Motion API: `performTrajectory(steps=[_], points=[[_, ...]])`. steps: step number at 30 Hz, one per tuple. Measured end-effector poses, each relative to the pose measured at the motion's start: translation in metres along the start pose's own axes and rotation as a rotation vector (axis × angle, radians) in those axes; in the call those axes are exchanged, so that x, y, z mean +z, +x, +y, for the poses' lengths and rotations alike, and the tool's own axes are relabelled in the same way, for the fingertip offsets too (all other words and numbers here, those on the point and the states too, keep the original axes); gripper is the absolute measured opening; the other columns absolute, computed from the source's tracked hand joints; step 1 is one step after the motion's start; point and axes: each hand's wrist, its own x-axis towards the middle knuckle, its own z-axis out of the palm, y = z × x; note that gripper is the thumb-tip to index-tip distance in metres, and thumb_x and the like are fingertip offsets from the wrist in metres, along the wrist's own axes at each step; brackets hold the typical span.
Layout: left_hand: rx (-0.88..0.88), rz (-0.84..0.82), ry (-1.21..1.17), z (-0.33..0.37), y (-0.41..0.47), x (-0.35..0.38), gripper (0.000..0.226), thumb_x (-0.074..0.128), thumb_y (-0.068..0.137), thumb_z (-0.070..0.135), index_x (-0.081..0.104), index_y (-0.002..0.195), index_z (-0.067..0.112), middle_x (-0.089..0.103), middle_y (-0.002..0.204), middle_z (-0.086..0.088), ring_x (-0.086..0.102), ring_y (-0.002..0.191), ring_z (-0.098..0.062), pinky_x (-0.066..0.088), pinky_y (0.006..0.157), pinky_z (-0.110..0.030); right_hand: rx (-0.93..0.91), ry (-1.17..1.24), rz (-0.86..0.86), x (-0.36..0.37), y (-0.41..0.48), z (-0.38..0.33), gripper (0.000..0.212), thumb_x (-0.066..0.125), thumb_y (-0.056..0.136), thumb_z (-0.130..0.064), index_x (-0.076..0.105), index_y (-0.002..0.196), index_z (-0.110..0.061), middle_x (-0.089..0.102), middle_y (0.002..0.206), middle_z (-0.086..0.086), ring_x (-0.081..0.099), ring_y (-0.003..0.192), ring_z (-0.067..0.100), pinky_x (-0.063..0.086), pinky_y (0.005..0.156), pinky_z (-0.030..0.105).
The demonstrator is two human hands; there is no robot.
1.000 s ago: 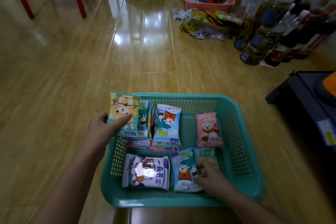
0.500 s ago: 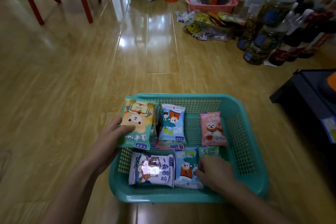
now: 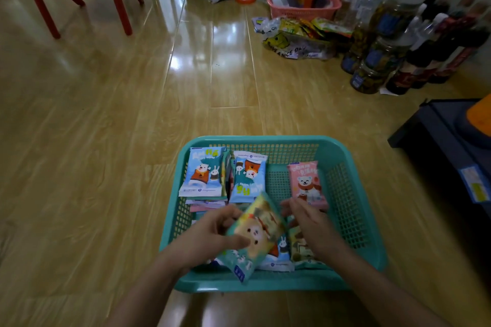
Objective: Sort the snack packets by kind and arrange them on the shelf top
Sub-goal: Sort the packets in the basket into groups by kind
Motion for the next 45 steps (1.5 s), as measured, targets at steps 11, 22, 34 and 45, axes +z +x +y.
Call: performTrajectory(steps=[11, 22, 34, 45], points=[[0.208, 0.034, 0.406, 0.011, 0.03, 0.039, 0.023, 0.078, 0.07, 0.037, 0.069, 0.074, 0.017, 0.061, 0.062, -0.008, 0.049, 0.053, -0.011, 0.039, 0.053, -0.03, -0.176, -0.469, -0.377, -0.041, -0.007, 0.022, 0.015, 0.07, 0.079, -0.035, 0.056, 0.079, -0.033, 0.057, 0.075, -0.014, 0.053, 0.07, -0.003, 0.044, 0.067, 0.022], [0.17, 0.565, 0.119, 0.013, 0.016, -0.02, 0.009, 0.057, 0.088, 0.012, 0.062, 0.085, 0.006, 0.065, 0.082, -0.019, 0.059, 0.065, -0.017, 0.048, 0.052, -0.012, 0.506, -0.046, -0.119, -0.047, 0.002, 0.056, 0.024, 0.06, 0.089, -0.021, 0.054, 0.109, -0.01, 0.064, 0.092, 0.0, 0.064, 0.08, 0.013, 0.051, 0.063, 0.024], [0.064, 0.798, 0.424, 0.007, 0.029, -0.055, 0.027, 0.056, 0.09, 0.03, 0.063, 0.105, 0.009, 0.062, 0.098, -0.002, 0.056, 0.087, -0.019, 0.04, 0.071, -0.031, 0.043, -0.751, 0.098, -0.031, 0.028, 0.008, 0.032, 0.055, 0.089, -0.041, 0.062, 0.075, -0.014, 0.064, 0.072, 0.0, 0.06, 0.067, 0.013, 0.054, 0.07, 0.032], [-0.104, 0.762, 0.613, -0.004, 0.075, -0.065, 0.051, 0.07, 0.077, 0.043, 0.054, 0.095, -0.001, 0.054, 0.09, -0.017, 0.052, 0.079, -0.03, 0.029, 0.054, -0.031, 0.118, -0.529, 0.047, 0.037, 0.091, -0.012, 0.075, 0.052, 0.083, -0.062, 0.033, 0.13, -0.007, 0.056, 0.115, 0.014, 0.057, 0.092, 0.027, 0.044, 0.067, 0.036]])
